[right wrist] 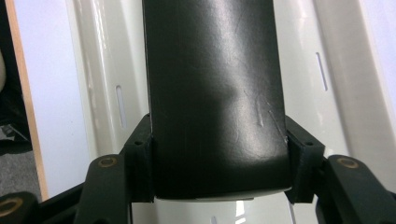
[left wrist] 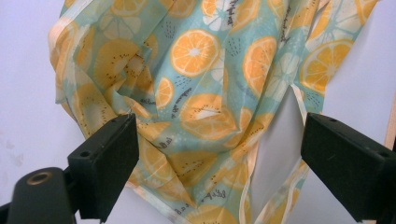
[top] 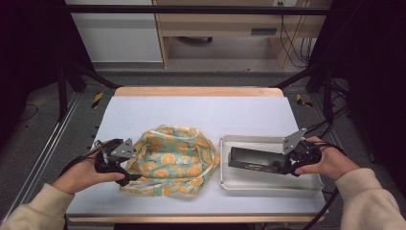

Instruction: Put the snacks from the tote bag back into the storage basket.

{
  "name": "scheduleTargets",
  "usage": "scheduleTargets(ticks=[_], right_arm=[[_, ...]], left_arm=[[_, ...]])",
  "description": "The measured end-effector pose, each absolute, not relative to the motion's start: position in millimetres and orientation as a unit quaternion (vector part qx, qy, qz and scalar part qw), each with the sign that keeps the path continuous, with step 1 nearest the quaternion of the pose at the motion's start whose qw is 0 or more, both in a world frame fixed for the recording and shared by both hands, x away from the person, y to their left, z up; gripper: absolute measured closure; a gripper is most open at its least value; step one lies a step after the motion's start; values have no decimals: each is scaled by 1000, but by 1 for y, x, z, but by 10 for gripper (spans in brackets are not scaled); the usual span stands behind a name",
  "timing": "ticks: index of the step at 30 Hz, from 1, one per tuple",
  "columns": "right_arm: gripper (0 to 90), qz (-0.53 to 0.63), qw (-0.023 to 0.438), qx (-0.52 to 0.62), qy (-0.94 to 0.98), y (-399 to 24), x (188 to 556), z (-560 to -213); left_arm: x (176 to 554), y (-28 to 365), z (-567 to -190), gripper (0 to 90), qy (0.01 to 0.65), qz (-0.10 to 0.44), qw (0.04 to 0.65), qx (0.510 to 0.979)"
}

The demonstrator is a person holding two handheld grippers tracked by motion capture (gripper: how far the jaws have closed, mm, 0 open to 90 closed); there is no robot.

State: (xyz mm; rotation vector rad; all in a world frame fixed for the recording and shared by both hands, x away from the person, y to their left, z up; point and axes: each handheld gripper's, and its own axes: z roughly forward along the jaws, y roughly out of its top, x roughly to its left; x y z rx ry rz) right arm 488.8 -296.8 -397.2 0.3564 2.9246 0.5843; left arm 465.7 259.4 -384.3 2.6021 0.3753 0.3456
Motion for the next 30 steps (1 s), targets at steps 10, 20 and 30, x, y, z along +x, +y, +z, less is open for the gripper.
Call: scheduleTargets(ticks=[10, 20, 30], right_arm=[[419, 192, 61, 113, 973, -299, 489, -402], [420, 188, 53, 110, 974, -299, 490, -405], [420, 187, 44, 106, 976, -296, 491, -411]], left_arm=[[466, 261, -389, 113, 139, 121, 240, 953], [464, 261, -388, 113, 137, 121, 239, 954], [465, 262, -390, 113, 136, 117, 236, 955]])
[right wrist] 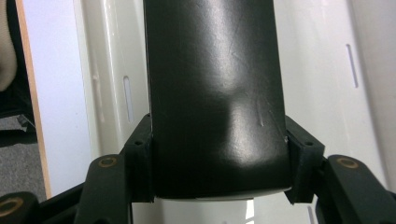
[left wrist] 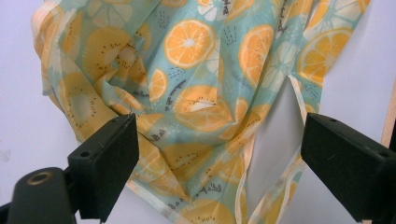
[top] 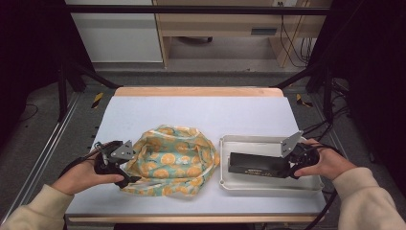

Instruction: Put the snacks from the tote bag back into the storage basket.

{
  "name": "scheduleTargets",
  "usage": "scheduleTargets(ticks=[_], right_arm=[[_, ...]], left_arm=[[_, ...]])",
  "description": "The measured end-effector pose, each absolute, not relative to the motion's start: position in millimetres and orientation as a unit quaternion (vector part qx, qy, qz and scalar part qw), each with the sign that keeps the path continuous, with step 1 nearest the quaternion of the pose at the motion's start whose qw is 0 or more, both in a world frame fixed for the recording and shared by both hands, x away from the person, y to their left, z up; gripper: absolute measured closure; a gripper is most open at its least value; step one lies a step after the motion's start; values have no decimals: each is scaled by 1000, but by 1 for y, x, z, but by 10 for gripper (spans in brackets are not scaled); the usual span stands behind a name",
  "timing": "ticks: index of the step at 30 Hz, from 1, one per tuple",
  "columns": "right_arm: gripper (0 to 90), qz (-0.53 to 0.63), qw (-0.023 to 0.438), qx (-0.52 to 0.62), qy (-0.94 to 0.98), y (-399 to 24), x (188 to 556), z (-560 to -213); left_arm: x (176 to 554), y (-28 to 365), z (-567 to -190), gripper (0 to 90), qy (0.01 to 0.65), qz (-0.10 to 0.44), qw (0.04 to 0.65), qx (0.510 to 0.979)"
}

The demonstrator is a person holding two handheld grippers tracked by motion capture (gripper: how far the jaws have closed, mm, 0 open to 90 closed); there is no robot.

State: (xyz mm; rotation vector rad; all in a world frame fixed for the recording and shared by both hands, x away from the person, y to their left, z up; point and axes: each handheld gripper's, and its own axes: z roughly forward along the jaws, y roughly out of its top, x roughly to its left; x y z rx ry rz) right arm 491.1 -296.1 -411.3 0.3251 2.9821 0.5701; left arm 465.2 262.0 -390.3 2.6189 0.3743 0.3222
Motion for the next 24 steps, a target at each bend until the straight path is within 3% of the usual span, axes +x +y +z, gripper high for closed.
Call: scheduleTargets(ticks=[24], right_arm=[[420, 186, 15, 86, 979, -284, 491, -432]], left_arm=[[465, 261, -396, 113, 136, 109, 233, 957]])
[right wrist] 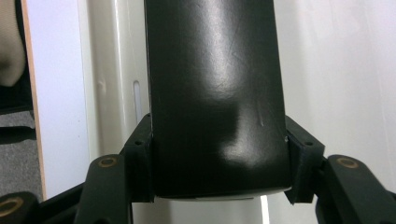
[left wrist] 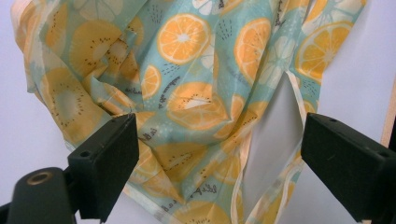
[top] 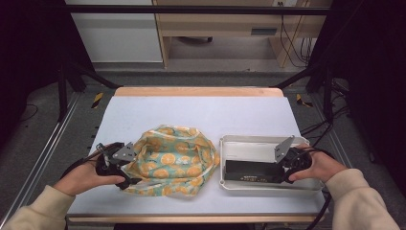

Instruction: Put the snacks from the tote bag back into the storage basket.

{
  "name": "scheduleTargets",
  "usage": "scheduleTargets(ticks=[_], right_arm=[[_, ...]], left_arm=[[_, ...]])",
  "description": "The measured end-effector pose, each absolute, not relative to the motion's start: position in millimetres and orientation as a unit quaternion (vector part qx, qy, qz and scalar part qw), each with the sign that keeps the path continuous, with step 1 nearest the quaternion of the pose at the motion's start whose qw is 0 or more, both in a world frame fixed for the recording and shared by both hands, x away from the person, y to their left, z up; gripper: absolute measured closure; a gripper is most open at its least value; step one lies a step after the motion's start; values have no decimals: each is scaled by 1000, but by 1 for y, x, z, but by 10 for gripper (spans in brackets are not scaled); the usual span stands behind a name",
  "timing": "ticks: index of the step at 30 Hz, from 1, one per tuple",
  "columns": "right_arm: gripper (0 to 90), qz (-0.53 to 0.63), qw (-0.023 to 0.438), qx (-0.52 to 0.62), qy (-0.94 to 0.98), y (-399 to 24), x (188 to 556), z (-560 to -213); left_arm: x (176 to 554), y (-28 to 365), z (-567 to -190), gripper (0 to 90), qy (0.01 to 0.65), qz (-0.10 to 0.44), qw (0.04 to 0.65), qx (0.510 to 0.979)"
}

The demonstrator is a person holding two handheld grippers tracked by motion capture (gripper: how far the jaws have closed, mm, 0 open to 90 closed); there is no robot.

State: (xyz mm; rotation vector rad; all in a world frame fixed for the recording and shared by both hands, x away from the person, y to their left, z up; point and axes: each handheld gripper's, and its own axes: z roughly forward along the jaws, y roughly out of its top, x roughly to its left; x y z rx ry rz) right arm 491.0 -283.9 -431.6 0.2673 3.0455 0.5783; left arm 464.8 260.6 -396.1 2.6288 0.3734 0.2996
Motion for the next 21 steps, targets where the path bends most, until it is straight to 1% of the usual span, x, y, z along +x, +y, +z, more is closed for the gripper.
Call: scheduleTargets(ticks=[17, 21], right_arm=[[413, 192, 10, 81, 978, -281, 496, -435], [398, 189, 17, 87, 978, -281, 497, -436]], left_arm=[[465, 260, -398, 113, 134, 107, 230, 958], [464, 260, -399, 114, 135, 107, 230, 958]])
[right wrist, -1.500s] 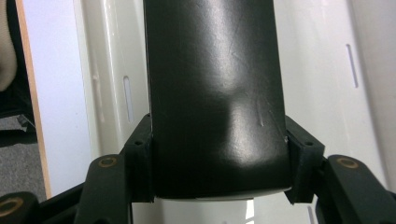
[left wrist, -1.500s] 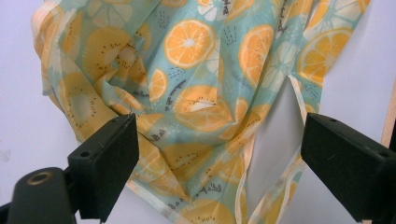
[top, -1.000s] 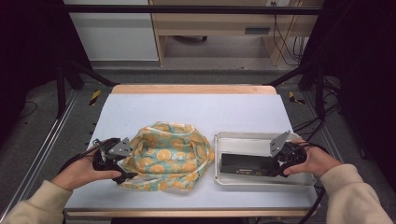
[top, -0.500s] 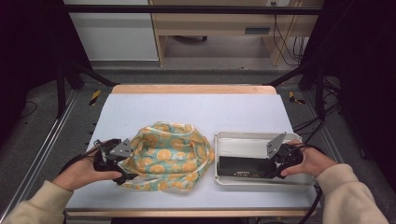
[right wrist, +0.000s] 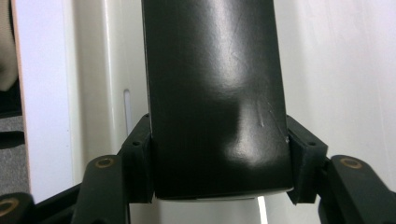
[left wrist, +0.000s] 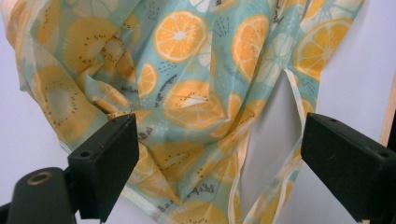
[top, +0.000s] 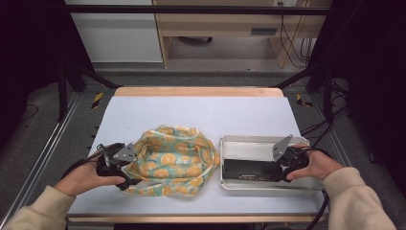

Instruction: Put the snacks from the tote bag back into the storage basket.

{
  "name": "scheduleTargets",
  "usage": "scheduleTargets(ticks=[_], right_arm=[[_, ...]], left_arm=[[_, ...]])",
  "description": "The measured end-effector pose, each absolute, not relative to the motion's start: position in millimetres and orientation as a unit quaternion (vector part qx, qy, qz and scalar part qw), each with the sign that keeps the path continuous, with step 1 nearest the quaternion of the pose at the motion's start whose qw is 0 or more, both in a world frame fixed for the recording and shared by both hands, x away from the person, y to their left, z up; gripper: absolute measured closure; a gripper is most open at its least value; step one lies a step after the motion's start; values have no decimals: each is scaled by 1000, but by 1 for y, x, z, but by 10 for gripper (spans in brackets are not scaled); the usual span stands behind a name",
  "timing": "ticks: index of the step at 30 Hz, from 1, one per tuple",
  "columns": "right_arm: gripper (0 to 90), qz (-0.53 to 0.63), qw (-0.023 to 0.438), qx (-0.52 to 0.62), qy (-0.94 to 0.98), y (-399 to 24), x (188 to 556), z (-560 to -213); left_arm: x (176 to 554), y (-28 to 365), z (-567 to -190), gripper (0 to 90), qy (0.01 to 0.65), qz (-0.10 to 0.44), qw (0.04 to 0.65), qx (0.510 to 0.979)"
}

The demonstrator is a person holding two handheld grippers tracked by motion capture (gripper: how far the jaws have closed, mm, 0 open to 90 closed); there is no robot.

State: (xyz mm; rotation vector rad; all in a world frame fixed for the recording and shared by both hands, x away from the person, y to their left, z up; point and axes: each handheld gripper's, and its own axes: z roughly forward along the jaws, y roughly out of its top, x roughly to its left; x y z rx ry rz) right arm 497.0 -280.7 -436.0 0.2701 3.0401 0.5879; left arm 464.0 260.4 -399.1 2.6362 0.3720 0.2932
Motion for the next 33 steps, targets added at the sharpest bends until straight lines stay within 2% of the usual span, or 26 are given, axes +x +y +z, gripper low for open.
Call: scheduleTargets(ticks=[2, 6, 8, 14, 18, 33], right_arm=[[386, 189, 9, 97, 977, -280, 497, -437], [264, 190, 9, 107, 976, -279, 499, -437], [234, 195, 11, 113, 974, -279, 499, -436], [125, 208, 33, 131, 969, -280, 498, -432], [87, 215, 44, 141, 965, -282, 495, -427], [72, 267, 97, 155, 946, -285, 476, -405]], left_arm=[[464, 261, -400, 113, 134, 105, 227, 959], [464, 264, -400, 113, 136, 103, 226, 959], [464, 265, -400, 113, 139, 104, 228, 958], [464, 268, -400, 113, 142, 106, 227, 958], [464, 268, -401, 113, 143, 106, 228, 957], [465, 268, -400, 109, 148, 110, 235, 954]])
